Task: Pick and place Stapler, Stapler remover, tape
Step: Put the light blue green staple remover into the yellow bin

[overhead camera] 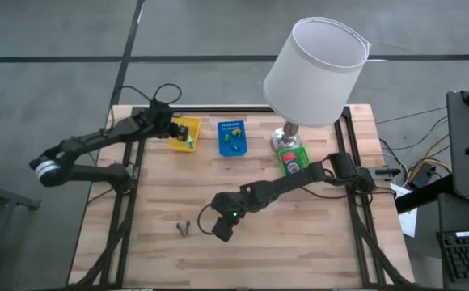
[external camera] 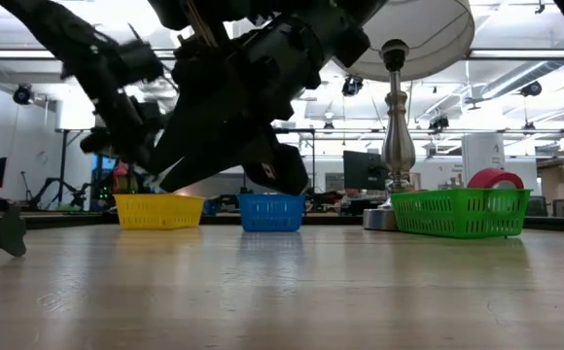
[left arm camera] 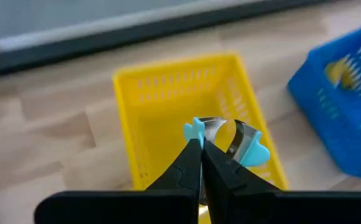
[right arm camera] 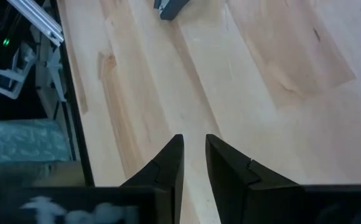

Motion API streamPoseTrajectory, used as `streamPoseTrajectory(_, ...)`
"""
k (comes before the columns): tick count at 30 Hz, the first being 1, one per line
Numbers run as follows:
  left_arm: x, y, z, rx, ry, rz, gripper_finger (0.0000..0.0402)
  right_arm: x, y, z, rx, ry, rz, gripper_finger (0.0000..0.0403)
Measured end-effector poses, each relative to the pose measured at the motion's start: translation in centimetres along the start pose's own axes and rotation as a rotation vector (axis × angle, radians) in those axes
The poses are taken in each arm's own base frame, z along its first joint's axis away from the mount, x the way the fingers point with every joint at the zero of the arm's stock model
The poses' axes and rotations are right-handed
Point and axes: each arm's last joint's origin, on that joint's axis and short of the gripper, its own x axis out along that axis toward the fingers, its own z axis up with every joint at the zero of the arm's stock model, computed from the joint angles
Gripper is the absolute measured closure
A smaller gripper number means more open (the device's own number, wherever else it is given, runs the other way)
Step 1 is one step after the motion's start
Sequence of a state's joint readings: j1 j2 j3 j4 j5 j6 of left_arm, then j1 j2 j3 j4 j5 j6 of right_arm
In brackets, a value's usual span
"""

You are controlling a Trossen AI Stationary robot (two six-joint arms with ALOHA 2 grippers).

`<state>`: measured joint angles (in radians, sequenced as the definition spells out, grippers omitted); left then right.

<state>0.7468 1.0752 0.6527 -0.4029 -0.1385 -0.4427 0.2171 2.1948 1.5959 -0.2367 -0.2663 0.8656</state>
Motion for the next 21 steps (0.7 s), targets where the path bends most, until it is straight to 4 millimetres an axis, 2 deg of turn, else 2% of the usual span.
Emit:
streamPoseTrajectory(4, 2.3, -0.1, -0.5, 0.007, 0.085, 0.008, 0.0392, -0.1, -0.3, 0.4, -0.006, -0.005, -0.002, 0.0334)
streamPoseTrajectory(9, 4.5, -0.6, -0.3, 0.006, 0.095, -0.018, 0.0392, -0.4, -0.9, 1.0, -0.035, -0.013, -0.009, 0.0328)
streamPoseTrajectory(21, 6.7, -1.9, 1.8, 0.004, 0.114, -0.018, 0.0387, -0.6, -1.8, 1.4, -0.033, 0.005, -0.044, 0.0342)
